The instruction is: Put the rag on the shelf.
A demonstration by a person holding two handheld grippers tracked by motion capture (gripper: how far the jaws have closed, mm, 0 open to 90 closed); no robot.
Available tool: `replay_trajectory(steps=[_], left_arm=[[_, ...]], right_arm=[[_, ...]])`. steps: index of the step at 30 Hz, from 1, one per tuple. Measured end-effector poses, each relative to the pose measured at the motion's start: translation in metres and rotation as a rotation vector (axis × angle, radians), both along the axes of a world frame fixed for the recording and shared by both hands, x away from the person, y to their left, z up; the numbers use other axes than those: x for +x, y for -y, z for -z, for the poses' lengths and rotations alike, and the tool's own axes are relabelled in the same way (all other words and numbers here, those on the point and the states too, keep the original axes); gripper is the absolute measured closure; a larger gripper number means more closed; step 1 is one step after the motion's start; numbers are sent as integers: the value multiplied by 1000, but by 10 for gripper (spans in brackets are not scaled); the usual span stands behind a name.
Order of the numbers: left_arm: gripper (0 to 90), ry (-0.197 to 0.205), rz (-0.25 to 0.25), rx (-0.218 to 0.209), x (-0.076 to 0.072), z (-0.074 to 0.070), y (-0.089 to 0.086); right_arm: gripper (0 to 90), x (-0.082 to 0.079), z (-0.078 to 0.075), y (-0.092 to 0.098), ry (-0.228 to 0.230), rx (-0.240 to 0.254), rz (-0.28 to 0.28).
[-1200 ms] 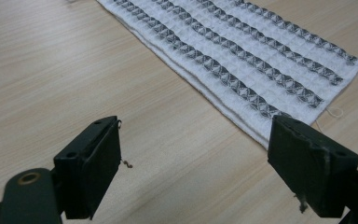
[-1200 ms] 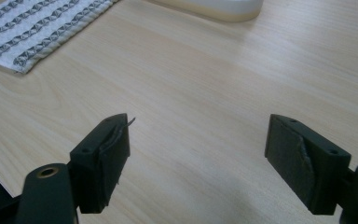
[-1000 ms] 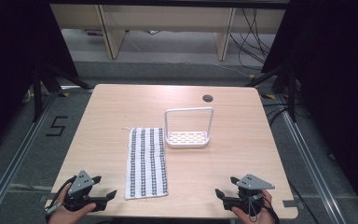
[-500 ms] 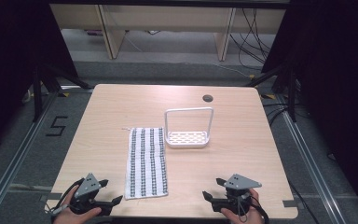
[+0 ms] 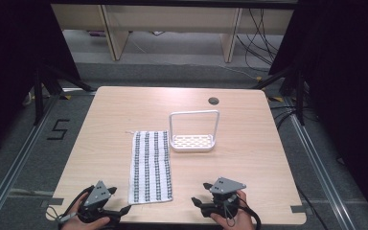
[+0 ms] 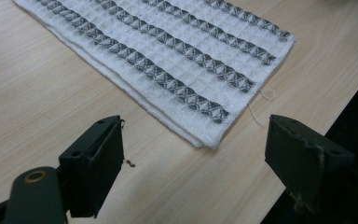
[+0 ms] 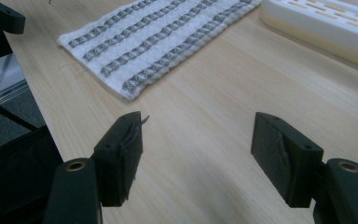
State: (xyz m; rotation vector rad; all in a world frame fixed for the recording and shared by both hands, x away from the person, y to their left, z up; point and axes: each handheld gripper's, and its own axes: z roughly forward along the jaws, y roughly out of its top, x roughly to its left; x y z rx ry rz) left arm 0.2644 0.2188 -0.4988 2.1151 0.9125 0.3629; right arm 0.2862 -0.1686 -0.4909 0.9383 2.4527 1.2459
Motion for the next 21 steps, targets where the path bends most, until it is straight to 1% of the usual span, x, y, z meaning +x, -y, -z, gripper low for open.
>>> replay_trajectory(steps=[1,2,3,4,5,6,7,8,9,10,11,12,13,14,16,17,18,19,20,21], left_arm=[[189,0,0,0,0,0,0],[189,0,1,-5,0,1,1],[189,0,1,-5,0,1,1],[189,2,-1,-1,0,0,1],[189,2,-1,-1,0,0,1],[189,5,0,-18,0,0,2],[189,1,-7,-22,-1,0,3],[188,1,6,-14,-1,0,3],[189,1,6,-14,-1,0,3],[190,7,19,15,0,0,2],[192,-5,3,-13,-1,1,5],[195,-1,9,-12,-1,2,5],[197,1,10,-5,-1,2,6],[202,-3,15,4,-1,2,7],[206,4,23,2,0,3,8],[219,5,26,21,0,3,9],[230,7,24,5,-1,4,11],[234,1,23,13,0,4,11],[248,4,41,45,2,5,11],[257,4,41,45,2,5,11]], right_arm=[[353,0,0,0,0,0,0],[359,1,0,-7,-8,-3,-16],[361,2,0,-11,-5,-4,-26],[363,2,0,-14,-4,-17,-40],[363,2,0,-14,-4,-17,-40],[368,4,1,-22,3,-20,-54],[368,4,1,-22,3,-20,-54],[373,5,2,-30,16,-27,-88],[375,5,2,-32,8,-31,-87],[379,5,3,-37,9,-38,-99],[381,5,3,-40,6,-40,-98],[385,6,4,-44,10,-48,-119],[389,6,5,-47,17,-49,-127],[394,6,5,-51,13,-54,-129],[395,7,6,-53,14,-59,-138],[396,7,7,-56,11,-68,-139],[398,8,8,-60,17,-79,-147],[400,8,8,-61,20,-82,-149],[412,10,9,-65,23,-84,-161],[420,10,9,-67,18,-84,-163]])
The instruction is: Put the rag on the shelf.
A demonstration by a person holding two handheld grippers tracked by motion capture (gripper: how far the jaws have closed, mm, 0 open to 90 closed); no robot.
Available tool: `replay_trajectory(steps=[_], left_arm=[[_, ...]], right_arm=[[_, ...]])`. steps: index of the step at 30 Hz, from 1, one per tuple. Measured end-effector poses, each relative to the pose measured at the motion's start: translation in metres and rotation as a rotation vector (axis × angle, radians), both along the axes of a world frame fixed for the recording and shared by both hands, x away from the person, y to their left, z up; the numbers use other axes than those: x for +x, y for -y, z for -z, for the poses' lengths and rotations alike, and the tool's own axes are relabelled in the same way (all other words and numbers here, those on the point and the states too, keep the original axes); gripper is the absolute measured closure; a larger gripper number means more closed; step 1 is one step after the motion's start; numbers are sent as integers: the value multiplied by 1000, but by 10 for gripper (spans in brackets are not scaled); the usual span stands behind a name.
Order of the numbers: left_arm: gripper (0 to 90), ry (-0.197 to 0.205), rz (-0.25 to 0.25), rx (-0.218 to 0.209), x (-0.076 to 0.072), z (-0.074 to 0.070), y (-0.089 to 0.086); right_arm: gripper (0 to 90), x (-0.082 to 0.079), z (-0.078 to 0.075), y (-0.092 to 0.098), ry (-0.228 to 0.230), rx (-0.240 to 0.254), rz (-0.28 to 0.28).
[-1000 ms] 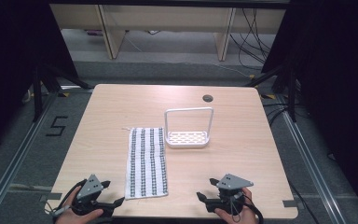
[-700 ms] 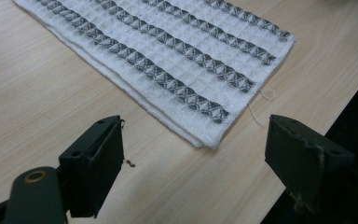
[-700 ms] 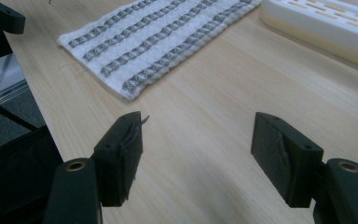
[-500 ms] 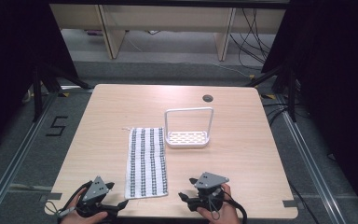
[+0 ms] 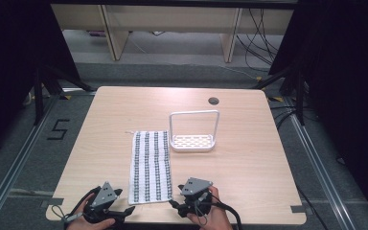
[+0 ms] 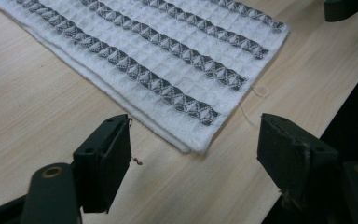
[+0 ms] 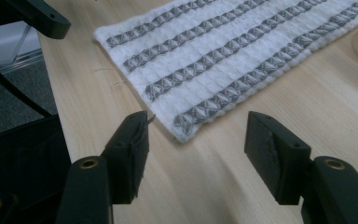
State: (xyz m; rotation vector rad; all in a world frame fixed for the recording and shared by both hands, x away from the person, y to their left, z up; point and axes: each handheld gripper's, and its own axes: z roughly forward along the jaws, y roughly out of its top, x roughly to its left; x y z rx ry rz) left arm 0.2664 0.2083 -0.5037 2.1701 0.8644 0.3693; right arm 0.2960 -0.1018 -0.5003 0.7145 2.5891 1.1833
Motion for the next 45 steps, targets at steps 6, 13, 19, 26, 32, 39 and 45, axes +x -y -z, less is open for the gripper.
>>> replay_trajectory(steps=[6,13,19,26,32,39,45], left_arm=[[265,-16,-13,19,4,5,4],[305,-18,-3,54,11,8,11],[354,-20,-11,45,14,8,13],[449,-43,22,59,17,10,15],[572,-40,31,47,19,10,17],[815,-13,54,49,19,9,18],[842,33,60,12,18,1,17]], right_arm=[[424,5,4,-9,-8,-13,-8],[436,13,8,-22,-26,-25,-26],[451,16,10,-27,-25,-26,-30],[484,21,14,-29,-28,-61,-27],[614,21,16,-30,-33,-45,-3],[814,22,16,-30,-46,-37,9],[847,22,10,-28,-23,-21,1]])
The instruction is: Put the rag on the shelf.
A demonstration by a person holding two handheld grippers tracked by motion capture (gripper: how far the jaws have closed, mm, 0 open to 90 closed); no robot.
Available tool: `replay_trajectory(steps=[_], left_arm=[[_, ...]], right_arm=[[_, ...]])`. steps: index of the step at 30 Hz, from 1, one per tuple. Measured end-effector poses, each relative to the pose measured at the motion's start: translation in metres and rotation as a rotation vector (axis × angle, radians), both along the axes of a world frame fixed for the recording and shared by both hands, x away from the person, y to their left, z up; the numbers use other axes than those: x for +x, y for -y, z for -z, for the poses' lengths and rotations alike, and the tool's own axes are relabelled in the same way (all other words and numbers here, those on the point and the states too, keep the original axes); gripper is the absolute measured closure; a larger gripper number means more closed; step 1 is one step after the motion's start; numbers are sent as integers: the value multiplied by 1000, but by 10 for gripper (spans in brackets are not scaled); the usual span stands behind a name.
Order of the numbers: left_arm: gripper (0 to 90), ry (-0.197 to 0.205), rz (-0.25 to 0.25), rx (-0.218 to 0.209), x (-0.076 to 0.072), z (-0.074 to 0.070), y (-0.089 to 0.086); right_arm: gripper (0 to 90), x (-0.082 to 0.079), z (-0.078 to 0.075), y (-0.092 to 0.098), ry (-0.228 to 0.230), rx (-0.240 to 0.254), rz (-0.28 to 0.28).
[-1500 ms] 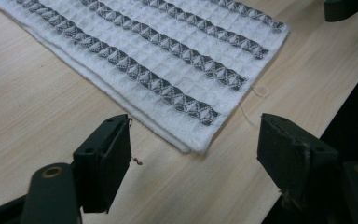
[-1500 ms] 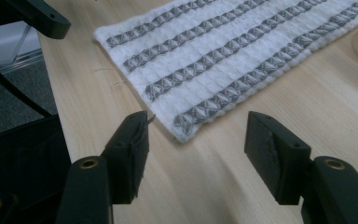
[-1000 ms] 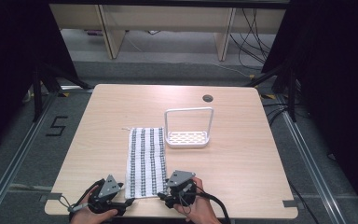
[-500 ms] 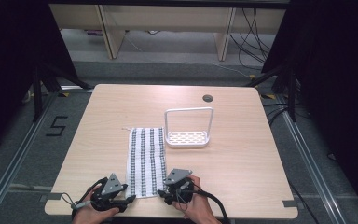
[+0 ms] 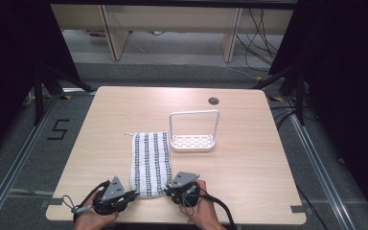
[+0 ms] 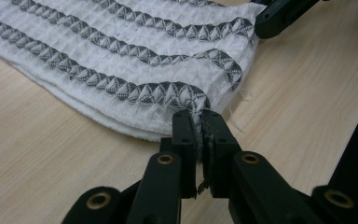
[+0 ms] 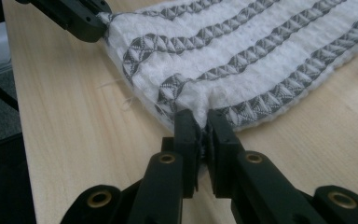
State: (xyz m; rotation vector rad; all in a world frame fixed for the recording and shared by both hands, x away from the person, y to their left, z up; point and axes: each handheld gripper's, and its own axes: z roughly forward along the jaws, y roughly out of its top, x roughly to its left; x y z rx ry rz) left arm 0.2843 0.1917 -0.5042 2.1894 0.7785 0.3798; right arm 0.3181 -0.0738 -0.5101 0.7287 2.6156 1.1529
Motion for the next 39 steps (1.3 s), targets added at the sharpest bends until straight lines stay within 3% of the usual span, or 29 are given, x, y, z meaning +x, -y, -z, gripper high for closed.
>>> replay_trajectory(steps=[8,15,16,17,18,20,23,24,26,27,28,29,30,32,34,37,38,39], left_arm=[[844,20,29,-27,-4,-11,6],[844,24,38,-21,-1,-20,5],[845,37,25,-62,0,-24,6],[844,37,25,-62,0,-24,6],[844,36,36,-50,1,-29,4],[844,51,31,-93,2,-38,5],[844,52,30,-88,3,-46,4],[844,58,27,-119,5,-53,4],[844,62,33,-102,6,-58,3],[844,61,38,-126,6,-64,4],[844,64,45,-122,6,-74,4],[844,64,45,-122,6,-74,4],[844,70,51,-130,7,-80,3],[844,78,55,-153,9,-90,2],[844,92,52,-155,12,-102,0],[844,96,59,-169,14,-112,-1],[844,108,73,-181,15,-121,-1],[844,108,73,-181,15,-121,-1]], right_arm=[[852,0,-18,2,31,30,-23],[854,2,-26,3,53,49,-15],[854,3,-29,4,59,59,-26],[854,3,-29,4,59,59,-26],[854,3,-30,5,53,64,-13],[855,7,-37,6,68,79,-23],[856,8,-42,8,62,93,-11],[857,10,-48,9,79,107,-6],[857,10,-51,10,84,110,-7],[858,10,-56,10,87,111,-10],[858,10,-65,12,103,120,-3],[858,10,-65,12,103,120,-3],[859,10,-77,14,125,138,-7],[859,11,-82,14,144,146,-9],[860,11,-99,17,157,160,3],[860,12,-108,18,174,173,-1],[861,13,-119,21,209,189,4],[861,13,-119,21,209,189,4]])
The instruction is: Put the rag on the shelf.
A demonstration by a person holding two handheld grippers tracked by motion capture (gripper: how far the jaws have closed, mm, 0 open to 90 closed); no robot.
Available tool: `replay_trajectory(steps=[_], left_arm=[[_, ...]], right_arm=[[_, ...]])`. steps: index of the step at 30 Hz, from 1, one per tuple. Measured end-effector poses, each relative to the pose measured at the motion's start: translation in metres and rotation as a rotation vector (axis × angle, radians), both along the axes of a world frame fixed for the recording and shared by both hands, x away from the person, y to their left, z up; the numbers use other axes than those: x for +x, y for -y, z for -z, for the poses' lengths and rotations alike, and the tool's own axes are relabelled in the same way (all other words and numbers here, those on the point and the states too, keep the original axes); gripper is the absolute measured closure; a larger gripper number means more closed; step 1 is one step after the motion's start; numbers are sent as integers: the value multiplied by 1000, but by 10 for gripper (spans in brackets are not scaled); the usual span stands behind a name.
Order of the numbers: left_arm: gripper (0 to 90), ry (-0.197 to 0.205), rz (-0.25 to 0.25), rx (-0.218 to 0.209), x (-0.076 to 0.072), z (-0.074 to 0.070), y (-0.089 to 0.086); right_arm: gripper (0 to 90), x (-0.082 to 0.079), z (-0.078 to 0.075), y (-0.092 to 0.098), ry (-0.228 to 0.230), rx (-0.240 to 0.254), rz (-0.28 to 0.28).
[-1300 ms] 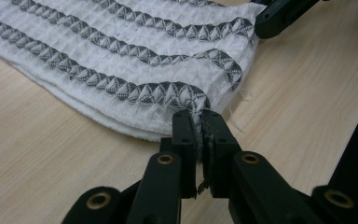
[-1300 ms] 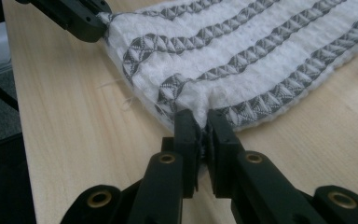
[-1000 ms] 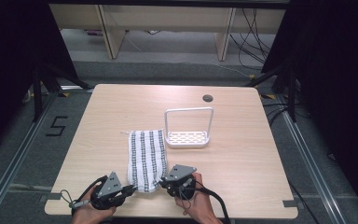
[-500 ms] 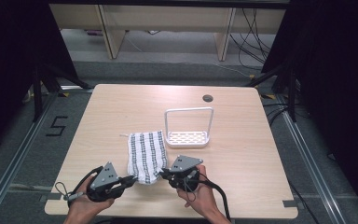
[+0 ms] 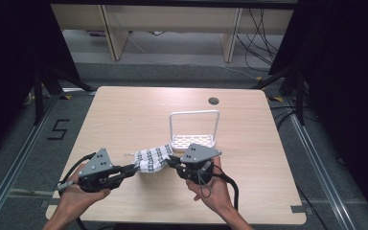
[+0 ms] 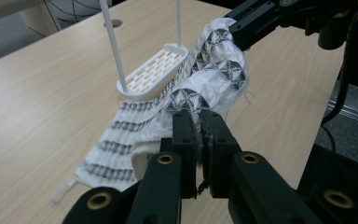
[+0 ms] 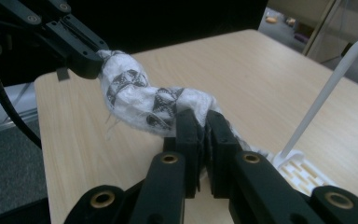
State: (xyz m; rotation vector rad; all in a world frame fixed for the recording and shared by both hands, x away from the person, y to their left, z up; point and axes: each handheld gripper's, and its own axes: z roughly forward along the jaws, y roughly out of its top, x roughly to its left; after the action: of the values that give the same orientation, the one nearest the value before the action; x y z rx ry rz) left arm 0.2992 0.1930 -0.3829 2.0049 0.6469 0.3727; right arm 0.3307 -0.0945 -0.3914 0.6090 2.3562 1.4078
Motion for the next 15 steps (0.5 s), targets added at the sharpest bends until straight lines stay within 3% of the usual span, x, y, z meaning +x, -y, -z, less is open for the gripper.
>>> replay_trajectory(steps=[1,2,3,6,7,13,15], left_arm=[[845,13,8,-12,0,-9,1],[844,13,8,-12,0,-9,1],[844,29,17,-15,-1,-21,2],[844,47,27,-35,-1,-29,4],[844,60,40,-47,-2,-38,6],[844,67,73,-59,-1,-54,17],[844,68,96,-60,2,-61,26]], right_arm=[[861,-1,-8,2,3,16,-4],[861,-1,-8,2,3,16,-4],[861,-2,-16,4,23,37,-2],[861,-4,-25,8,33,60,0],[861,-9,-34,14,36,71,20],[861,-18,-49,26,75,101,20],[861,-24,-61,37,97,99,32]])
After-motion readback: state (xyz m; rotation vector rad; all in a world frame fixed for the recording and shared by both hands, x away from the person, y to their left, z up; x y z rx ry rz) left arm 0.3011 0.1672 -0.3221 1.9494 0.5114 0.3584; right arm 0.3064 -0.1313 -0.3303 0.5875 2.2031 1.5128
